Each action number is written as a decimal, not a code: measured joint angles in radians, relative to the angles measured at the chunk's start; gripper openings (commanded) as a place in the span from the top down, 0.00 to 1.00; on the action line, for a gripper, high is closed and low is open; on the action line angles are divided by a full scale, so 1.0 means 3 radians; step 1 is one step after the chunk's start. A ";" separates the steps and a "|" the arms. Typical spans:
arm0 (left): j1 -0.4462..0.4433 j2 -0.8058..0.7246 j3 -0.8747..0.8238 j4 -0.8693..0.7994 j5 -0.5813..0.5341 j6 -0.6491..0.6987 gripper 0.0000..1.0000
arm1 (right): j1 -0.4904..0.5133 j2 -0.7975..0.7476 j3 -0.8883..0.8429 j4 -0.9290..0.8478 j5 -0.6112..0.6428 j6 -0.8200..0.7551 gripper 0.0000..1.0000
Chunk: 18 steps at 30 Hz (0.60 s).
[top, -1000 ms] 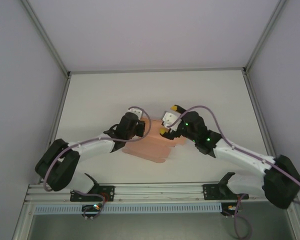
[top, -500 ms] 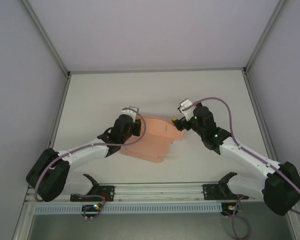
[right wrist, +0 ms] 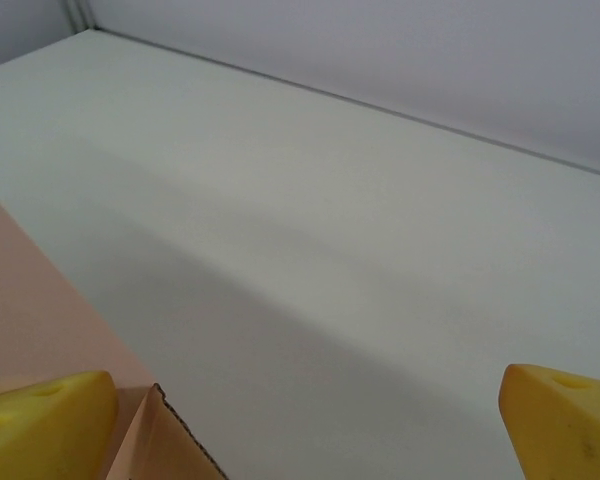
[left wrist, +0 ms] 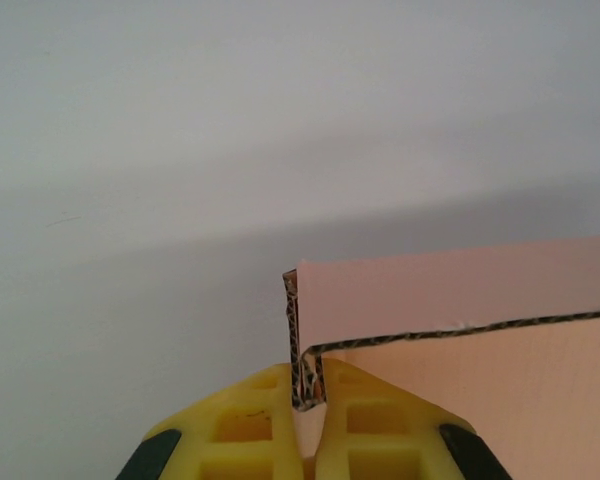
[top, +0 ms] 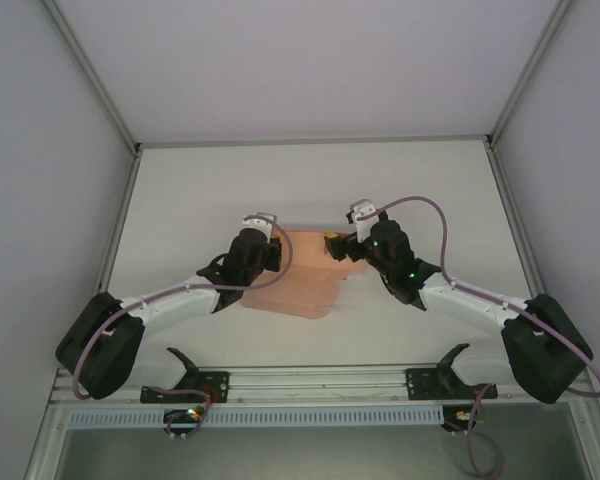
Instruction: Assemble paper box
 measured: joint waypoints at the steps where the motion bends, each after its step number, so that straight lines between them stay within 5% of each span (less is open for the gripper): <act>1: 0.0000 0.0005 0.0000 0.0001 -0.0022 -0.0022 1.00 | 0.0037 0.0037 0.0000 0.0062 0.0104 0.0038 0.01; 9: -0.0008 0.0009 0.0050 0.0102 -0.0088 -0.0286 1.00 | 0.0444 0.0252 -0.0020 0.0619 0.1298 0.0661 0.00; 18: -0.0072 -0.0032 0.0118 0.0112 -0.0160 -0.0402 1.00 | 0.0540 0.0072 -0.0060 0.0478 0.1703 0.1020 0.00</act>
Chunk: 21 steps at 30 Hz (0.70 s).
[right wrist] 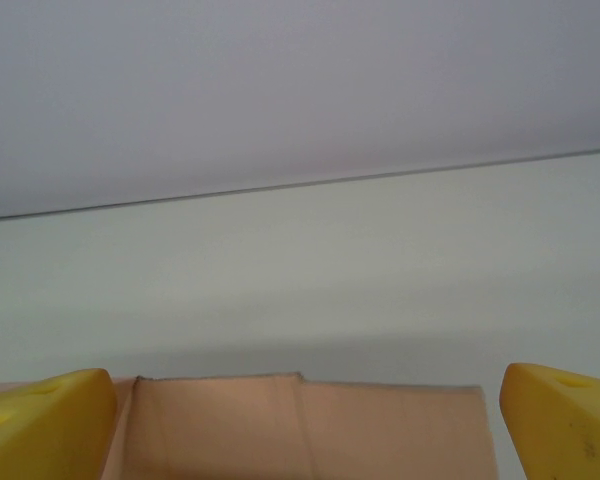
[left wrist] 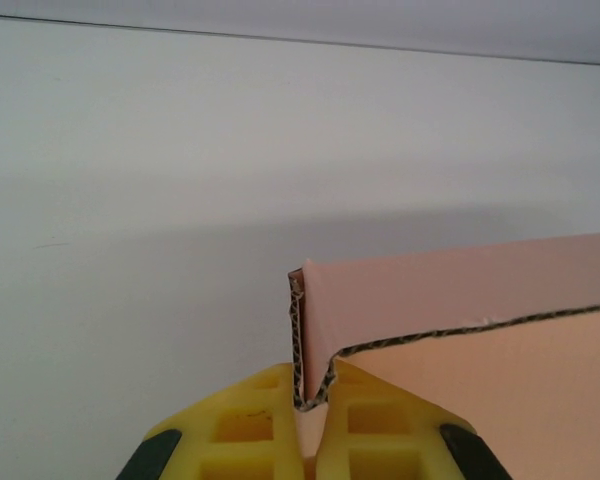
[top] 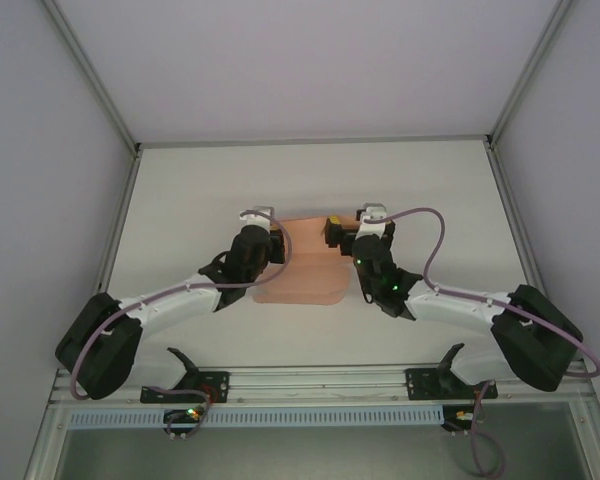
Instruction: Assemble paper box
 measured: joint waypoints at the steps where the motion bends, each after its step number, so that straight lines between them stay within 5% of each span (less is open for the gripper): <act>1: 0.0000 -0.0014 0.0003 -0.0014 -0.0001 -0.0009 1.00 | -0.0001 -0.0097 -0.0031 -0.0048 -0.0037 -0.0027 0.00; 14: 0.0215 -0.0338 -0.0075 -0.0125 0.0057 -0.0064 1.00 | -0.0594 -0.2116 -0.0352 -0.2227 -0.1364 -0.0084 0.00; 21: 0.0226 -0.0360 -0.0085 -0.0102 0.0318 -0.0041 1.00 | -0.0670 -0.1893 -0.0696 -0.2332 -0.2021 0.0038 0.00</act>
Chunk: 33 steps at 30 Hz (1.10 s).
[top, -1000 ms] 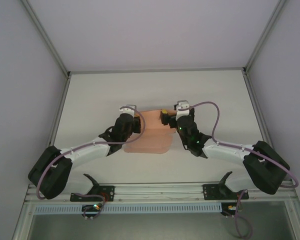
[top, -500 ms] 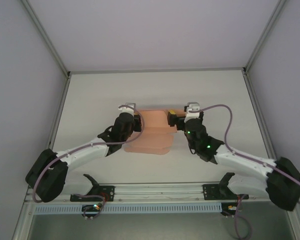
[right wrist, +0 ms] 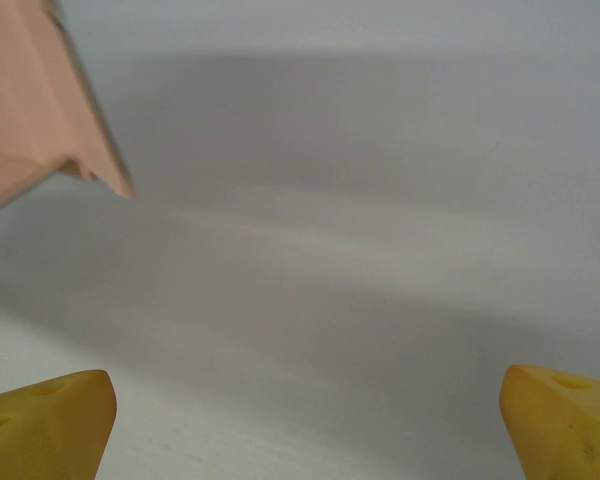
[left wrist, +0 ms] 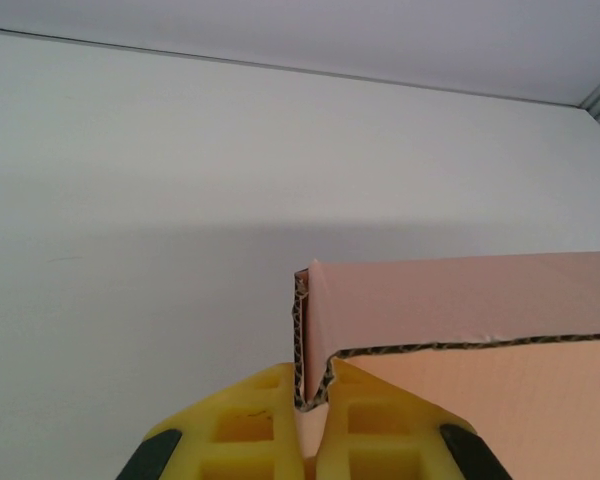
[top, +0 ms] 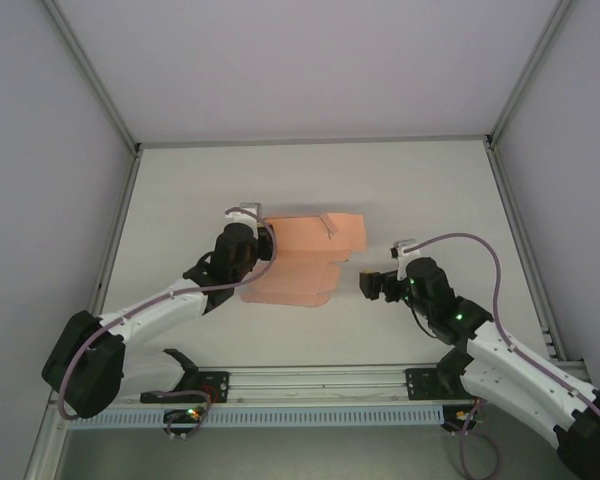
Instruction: Assemble paper box
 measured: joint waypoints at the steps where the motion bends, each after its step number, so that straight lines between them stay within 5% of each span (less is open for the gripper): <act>1: 0.0000 0.0000 -0.0003 0.0015 0.0034 0.0000 1.00 | 0.0000 0.0092 0.0001 0.0067 -0.0033 0.0001 0.00; 25: -0.0004 0.0238 -0.0046 0.0278 0.0614 0.0160 1.00 | 0.0008 0.1111 0.0370 0.1048 -0.0342 -0.0456 0.00; 33: -0.0047 0.0345 -0.0014 0.0214 0.0460 0.0163 1.00 | 0.0275 0.1575 0.0454 0.1236 0.0170 -0.0458 0.00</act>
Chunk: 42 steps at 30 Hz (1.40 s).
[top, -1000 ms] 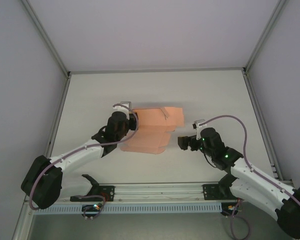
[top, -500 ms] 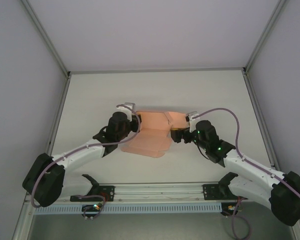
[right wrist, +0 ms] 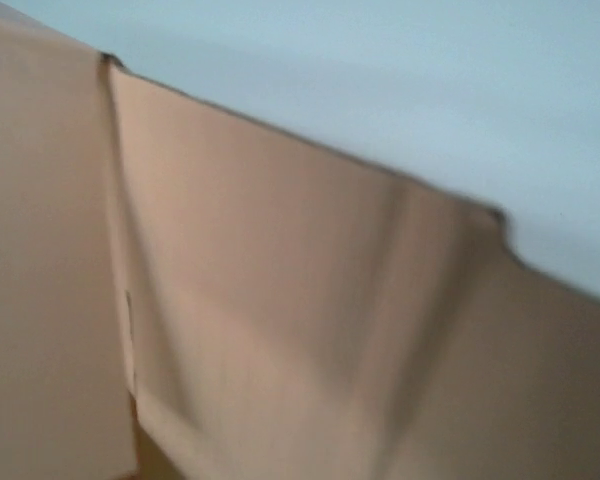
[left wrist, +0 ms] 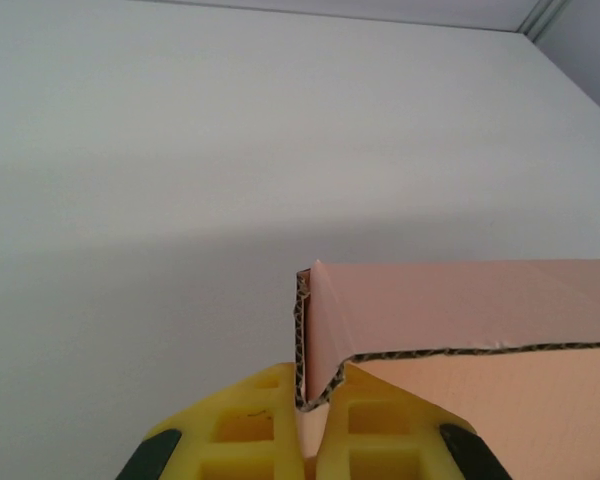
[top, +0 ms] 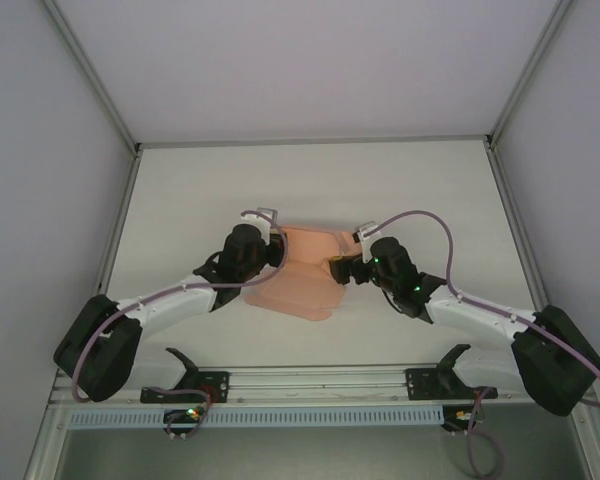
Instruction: Assemble paper box
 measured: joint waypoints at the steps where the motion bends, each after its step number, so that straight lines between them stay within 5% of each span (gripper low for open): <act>1: 0.0000 0.0003 0.0003 -0.0017 -0.0032 -0.0001 1.00 | 0.0045 0.0038 0.0032 -0.0008 0.0093 0.0000 0.00; 7: -0.0017 0.0005 0.0015 -0.0053 -0.0128 -0.0004 1.00 | 0.0137 -0.0051 0.0141 -0.0094 0.0448 0.0000 0.00; 13: -0.0003 -0.0013 0.0020 -0.0114 -0.0202 -0.0004 1.00 | 0.0052 -0.0949 0.0029 -0.0482 0.0460 0.0000 0.00; 21: 0.0088 -0.0263 -0.0048 -0.0137 -0.0237 -0.0004 1.00 | -0.0856 -0.1935 -0.0079 -0.1026 0.0256 0.0215 0.00; 27: 0.0090 -0.0284 -0.0055 -0.0136 -0.0220 -0.0004 1.00 | -0.1315 -0.1391 -0.0080 -0.1113 -0.0286 0.0425 0.00; 37: 0.0094 -0.0256 -0.0055 -0.0135 -0.0249 -0.0015 1.00 | -0.1175 -0.0526 0.0112 -0.0688 -0.1831 0.0416 0.03; 42: 0.0094 -0.0181 -0.0055 -0.0121 -0.0225 -0.0015 1.00 | -0.0889 -0.0233 0.0317 -0.0532 -0.2221 0.0336 0.06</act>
